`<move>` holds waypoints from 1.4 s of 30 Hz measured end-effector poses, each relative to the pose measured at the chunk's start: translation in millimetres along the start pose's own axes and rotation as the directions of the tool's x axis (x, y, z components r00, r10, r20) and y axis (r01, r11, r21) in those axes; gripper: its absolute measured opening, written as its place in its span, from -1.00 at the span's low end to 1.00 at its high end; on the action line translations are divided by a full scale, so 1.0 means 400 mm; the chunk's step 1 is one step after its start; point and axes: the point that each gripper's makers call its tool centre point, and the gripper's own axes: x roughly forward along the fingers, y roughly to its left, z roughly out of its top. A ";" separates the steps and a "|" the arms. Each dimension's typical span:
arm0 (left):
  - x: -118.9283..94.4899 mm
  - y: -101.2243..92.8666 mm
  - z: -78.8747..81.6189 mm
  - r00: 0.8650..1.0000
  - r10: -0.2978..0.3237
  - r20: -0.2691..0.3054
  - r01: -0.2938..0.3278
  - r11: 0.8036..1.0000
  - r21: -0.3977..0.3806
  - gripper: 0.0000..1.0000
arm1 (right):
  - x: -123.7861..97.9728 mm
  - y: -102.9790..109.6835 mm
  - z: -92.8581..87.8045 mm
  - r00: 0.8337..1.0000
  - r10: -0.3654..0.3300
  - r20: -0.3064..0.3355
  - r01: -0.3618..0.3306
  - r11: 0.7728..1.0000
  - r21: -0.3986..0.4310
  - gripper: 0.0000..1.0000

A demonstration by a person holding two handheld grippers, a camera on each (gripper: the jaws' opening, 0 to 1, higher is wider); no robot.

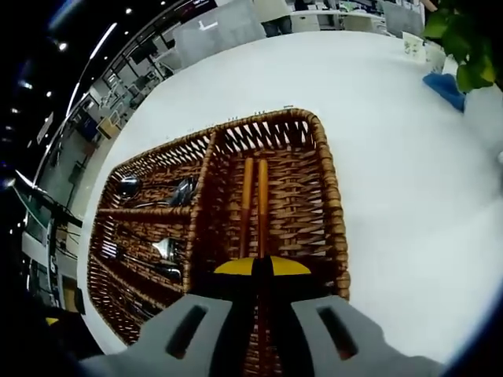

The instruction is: Arrange the knives, forks, and spoons in their matching storage slots by inserting each utensil handle-first until every utensil is classified and aligned in the correct compartment

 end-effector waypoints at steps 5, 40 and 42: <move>0.005 0.000 0.003 1.000 -0.003 0.000 0.003 1.000 0.006 0.99 | 0.001 -0.007 0.005 1.000 -0.015 0.000 0.015 1.000 -0.016 -0.92; 0.044 0.016 0.017 0.999 -0.028 -0.024 0.027 0.999 -0.034 0.99 | -0.177 0.035 -0.001 0.977 0.078 0.197 -0.031 0.973 -0.230 -0.14; 0.048 0.019 0.018 0.999 -0.027 -0.027 0.025 0.999 -0.042 0.99 | -0.195 0.039 -0.013 0.975 0.088 0.203 -0.036 0.969 -0.244 -0.07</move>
